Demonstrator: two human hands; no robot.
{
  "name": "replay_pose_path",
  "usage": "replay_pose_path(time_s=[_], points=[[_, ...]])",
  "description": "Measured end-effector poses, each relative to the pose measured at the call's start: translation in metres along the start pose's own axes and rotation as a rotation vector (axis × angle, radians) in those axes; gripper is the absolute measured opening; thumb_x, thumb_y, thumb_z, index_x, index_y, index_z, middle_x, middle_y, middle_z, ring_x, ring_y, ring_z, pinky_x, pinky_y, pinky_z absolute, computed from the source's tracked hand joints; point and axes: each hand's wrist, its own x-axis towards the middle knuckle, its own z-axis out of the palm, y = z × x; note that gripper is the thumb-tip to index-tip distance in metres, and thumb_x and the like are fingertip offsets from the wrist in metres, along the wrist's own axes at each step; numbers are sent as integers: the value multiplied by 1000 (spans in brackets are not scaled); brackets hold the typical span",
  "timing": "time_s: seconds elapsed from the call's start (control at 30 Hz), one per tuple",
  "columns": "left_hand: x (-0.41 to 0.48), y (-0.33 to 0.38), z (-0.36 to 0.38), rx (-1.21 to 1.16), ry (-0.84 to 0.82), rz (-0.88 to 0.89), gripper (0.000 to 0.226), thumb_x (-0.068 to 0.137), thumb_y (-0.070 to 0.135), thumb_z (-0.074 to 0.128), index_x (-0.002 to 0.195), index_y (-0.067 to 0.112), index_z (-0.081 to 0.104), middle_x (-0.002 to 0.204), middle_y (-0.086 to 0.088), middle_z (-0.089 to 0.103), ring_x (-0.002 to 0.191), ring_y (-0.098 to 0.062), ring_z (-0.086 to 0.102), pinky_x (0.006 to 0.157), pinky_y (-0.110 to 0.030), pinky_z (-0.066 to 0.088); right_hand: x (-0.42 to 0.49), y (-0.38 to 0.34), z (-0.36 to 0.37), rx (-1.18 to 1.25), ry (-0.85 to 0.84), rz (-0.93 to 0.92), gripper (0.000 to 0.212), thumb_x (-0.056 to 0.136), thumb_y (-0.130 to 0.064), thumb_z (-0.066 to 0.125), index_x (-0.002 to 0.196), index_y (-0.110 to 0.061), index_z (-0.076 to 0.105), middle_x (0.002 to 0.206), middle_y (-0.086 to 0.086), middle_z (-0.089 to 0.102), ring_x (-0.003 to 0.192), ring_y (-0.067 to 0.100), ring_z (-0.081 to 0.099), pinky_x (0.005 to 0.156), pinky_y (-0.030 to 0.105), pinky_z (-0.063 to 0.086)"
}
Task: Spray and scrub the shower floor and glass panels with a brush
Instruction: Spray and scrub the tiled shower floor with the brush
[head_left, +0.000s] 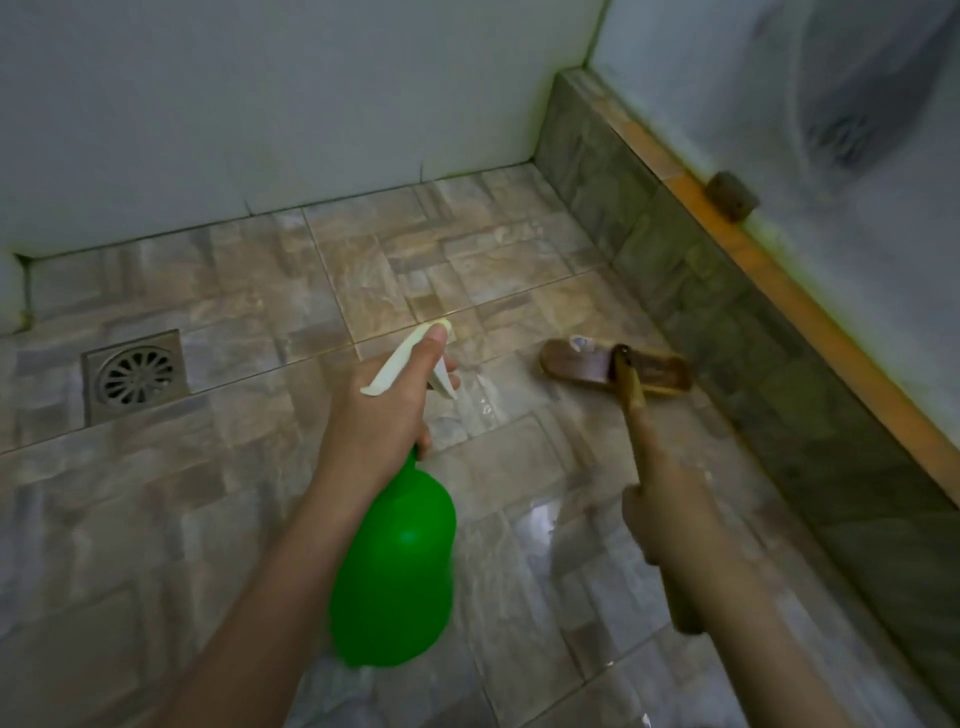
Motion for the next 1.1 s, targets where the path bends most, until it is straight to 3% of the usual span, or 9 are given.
replay_pose_path(time_s=[0.13, 0.2, 0.33, 0.43, 0.47, 0.63, 0.83, 0.93, 1.1], points=[[8, -2, 8, 14, -5, 22, 37, 95, 57, 55, 78, 32, 76, 85, -2, 77, 36, -17, 48, 57, -35, 45, 75, -21, -8, -9, 44, -116, 97, 83, 3, 49, 149, -48, -2, 99, 10, 55, 64, 22, 58, 47, 37, 54], [7, -3, 8, 30, -8, 44, 37, 95, 60, 53, 77, 37, 77, 87, -8, 77, 37, -17, 49, 59, -37, 46, 108, -44, -24, -38, 2, -168, 96, 85, 3, 47, 150, -46, -3, 96, 10, 53, 60, 23, 59, 41, 33, 51], [6, 1, 3, 66, -19, 49, 38, 94, 64, 51, 77, 41, 76, 93, -20, 74, 39, -18, 50, 58, -37, 49, 54, -34, -12, 44, -25, -162, 94, 87, -4, 49, 149, -49, -6, 116, 12, 54, 73, 28, 61, 56, 41, 55], [7, 5, -3, 74, 4, 60, 36, 91, 68, 50, 76, 45, 74, 94, -24, 74, 41, -19, 52, 58, -35, 49, 24, -22, 2, 5, -79, -134, 88, 91, -14, 47, 148, -49, -11, 95, 13, 59, 69, 29, 61, 61, 45, 57], [8, 5, -5, 77, 12, 61, 35, 90, 68, 50, 74, 48, 73, 94, -24, 74, 42, -19, 52, 57, -35, 49, 41, -29, 0, -14, -39, -165, 87, 91, -13, 48, 149, -47, -8, 98, 15, 59, 73, 30, 61, 63, 44, 57], [11, 5, -17, 23, 76, 57, 41, 98, 54, 52, 61, 57, 70, 88, 2, 78, 38, -16, 49, 52, -31, 45, 140, -86, -24, -3, -50, -217, 90, 87, -6, 56, 153, -40, 5, 128, 11, 45, 67, 18, 51, 41, 29, 45], [22, 12, -30, 7, 119, 61, 41, 96, 54, 54, 64, 38, 74, 87, -7, 78, 36, -14, 48, 54, -30, 45, 96, -71, -2, -159, 17, -276, 91, 85, -4, 53, 152, -40, 4, 101, 8, 52, 65, 13, 48, 48, 26, 44], [29, 14, -33, 23, 124, 75, 40, 95, 56, 54, 68, 36, 75, 94, -22, 74, 35, -14, 49, 52, -30, 47, 168, -105, -18, -132, 28, -302, 91, 84, 0, 50, 152, -42, 4, 104, 8, 46, 62, 20, 55, 40, 31, 47], [40, 17, -46, -15, 162, 96, 39, 96, 56, 53, 64, 47, 74, 88, -12, 76, 36, -15, 49, 54, -30, 45, 199, -129, -34, -167, -35, -288, 86, 87, -2, 49, 153, -37, 8, 118, 14, 51, 67, 22, 56, 41, 27, 44]])
